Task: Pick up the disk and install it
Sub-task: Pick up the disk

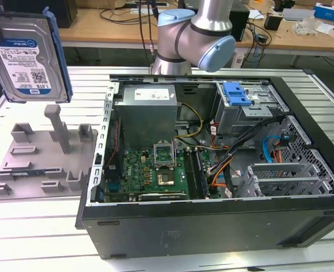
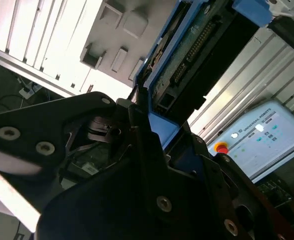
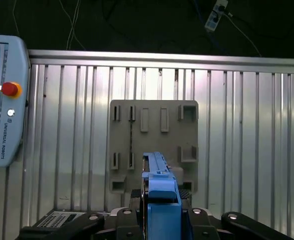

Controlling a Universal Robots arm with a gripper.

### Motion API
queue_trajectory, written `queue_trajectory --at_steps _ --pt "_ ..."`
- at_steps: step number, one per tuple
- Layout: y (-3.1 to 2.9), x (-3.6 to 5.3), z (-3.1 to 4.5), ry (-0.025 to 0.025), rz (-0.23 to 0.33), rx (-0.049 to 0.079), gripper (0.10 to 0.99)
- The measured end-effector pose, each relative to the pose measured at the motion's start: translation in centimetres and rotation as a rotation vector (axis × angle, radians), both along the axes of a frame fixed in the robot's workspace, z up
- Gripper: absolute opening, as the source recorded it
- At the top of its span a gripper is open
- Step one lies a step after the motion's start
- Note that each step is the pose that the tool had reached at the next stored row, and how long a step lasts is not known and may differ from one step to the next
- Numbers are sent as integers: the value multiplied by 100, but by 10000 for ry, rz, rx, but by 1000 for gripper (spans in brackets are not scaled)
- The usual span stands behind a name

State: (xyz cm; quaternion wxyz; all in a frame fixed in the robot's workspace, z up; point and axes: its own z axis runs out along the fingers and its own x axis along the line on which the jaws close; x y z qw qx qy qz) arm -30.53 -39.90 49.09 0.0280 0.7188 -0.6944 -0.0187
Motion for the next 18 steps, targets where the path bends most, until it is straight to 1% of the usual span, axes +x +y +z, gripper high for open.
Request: queue_trajectory --at_steps 3,4,5,10,13,14,16,17,18 --pt "-57 101 0 42 1 0 369" --pt "-82 154 0 64 1 -1 369" --pt "-98 188 1 78 -1 -1 369" --pt "-212 417 0 160 0 -1 369" --pt "-264 519 0 196 0 -1 369" --pt "-290 572 0 216 0 -1 369" --pt "-322 654 1 243 -1 -1 369" --pt "-340 715 1 261 1 -1 369" --pt "-352 758 1 274 -1 -1 369"
